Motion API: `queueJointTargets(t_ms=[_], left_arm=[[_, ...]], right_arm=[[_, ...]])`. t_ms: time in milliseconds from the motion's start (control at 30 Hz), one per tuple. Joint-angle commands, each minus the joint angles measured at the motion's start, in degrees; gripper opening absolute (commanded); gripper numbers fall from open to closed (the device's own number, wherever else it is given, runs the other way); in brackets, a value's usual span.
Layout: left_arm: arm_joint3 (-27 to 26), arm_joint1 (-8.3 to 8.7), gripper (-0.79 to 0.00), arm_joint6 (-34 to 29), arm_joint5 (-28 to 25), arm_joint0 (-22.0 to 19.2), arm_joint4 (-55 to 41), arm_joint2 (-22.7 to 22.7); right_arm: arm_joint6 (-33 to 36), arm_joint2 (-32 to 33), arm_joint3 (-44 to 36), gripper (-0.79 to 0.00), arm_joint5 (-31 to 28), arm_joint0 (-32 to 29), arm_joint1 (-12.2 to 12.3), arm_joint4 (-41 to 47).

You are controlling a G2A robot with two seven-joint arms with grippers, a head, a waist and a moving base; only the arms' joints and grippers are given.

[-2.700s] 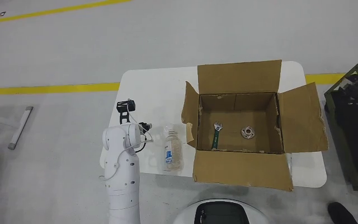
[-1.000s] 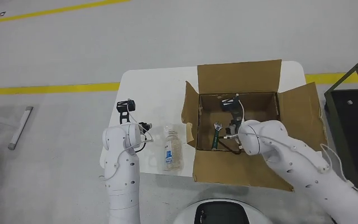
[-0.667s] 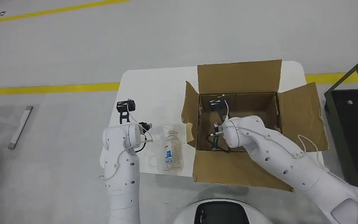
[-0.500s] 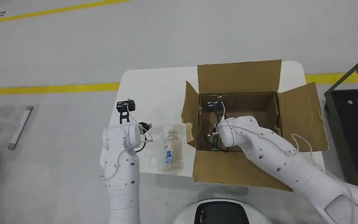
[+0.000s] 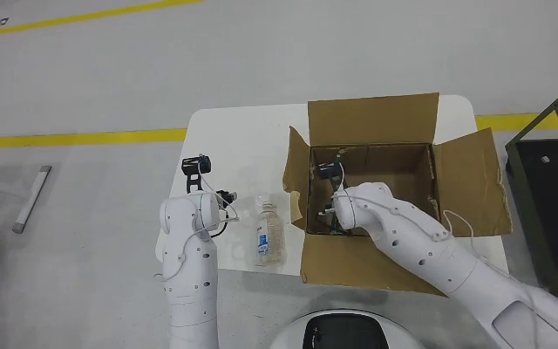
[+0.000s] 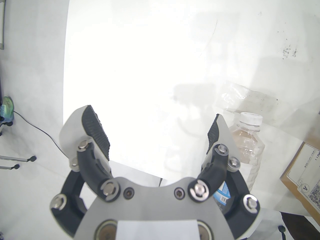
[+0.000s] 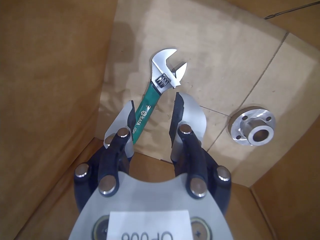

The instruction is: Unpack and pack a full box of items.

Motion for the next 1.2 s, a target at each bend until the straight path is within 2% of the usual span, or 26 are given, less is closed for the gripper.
queueJointTargets(t_ms=[0,100,167,333,367,400,500,533,567,667,700,867,900,1100,1167], left_arm=[[0.0,0.00,0.000,0.0,0.0,0.0,0.0,0.0],[0.0,0.00,0.000,0.0,0.0,0.0,0.0,0.0],[0.0,0.00,0.000,0.0,0.0,0.0,0.0,0.0],[0.0,0.00,0.000,0.0,0.0,0.0,0.0,0.0],[0.0,0.00,0.000,0.0,0.0,0.0,0.0,0.0],[0.0,0.00,0.000,0.0,0.0,0.0,0.0,0.0],[0.0,0.00,0.000,0.0,0.0,0.0,0.0,0.0],[0.0,0.00,0.000,0.0,0.0,0.0,0.0,0.0],[0.0,0.00,0.000,0.0,0.0,0.0,0.0,0.0],[0.0,0.00,0.000,0.0,0.0,0.0,0.0,0.0],[0.0,0.00,0.000,0.0,0.0,0.0,0.0,0.0],[0.0,0.00,0.000,0.0,0.0,0.0,0.0,0.0],[0.0,0.00,0.000,0.0,0.0,0.0,0.0,0.0],[0.0,0.00,0.000,0.0,0.0,0.0,0.0,0.0],[0.0,0.00,0.000,0.0,0.0,0.0,0.0,0.0]], right_arm=[[0.3,0.1,0.2,-0.357,-0.3,0.1,-0.2,-0.9],[0.8,0.6,0.3,-0.363,-0.8,0.1,-0.5,-1.7],[1.0,0.9,0.3,-0.394,-1.0,0.0,-0.8,-2.3],[2.7,2.0,0.3,-0.332,-2.7,0.6,-1.4,-4.3],[3.4,2.2,0.4,-0.243,-3.4,0.8,-1.5,-5.1],[3.9,2.5,0.4,-0.262,-3.9,0.9,-1.6,-5.5],[5.6,3.4,0.6,-0.529,-5.6,1.0,-1.8,-7.2],[5.9,3.8,0.5,-0.730,-5.9,0.9,-1.9,-7.6],[6.2,4.2,0.5,-0.785,-6.2,0.7,-2.1,-7.9],[7.0,5.2,0.3,-0.785,-7.0,0.0,-2.5,-9.0],[7.3,5.5,0.3,-0.723,-7.3,-0.2,-2.6,-9.3],[8.4,7.0,0.0,-0.631,-8.4,-1.3,-3.4,-11.0],[8.6,7.3,-0.1,-0.579,-8.6,-1.6,-3.6,-11.2],[9.6,8.4,-0.7,-0.413,-9.6,-3.1,-4.8,-13.0],[9.8,8.8,-0.9,-0.320,-9.8,-3.5,-5.1,-13.6]])
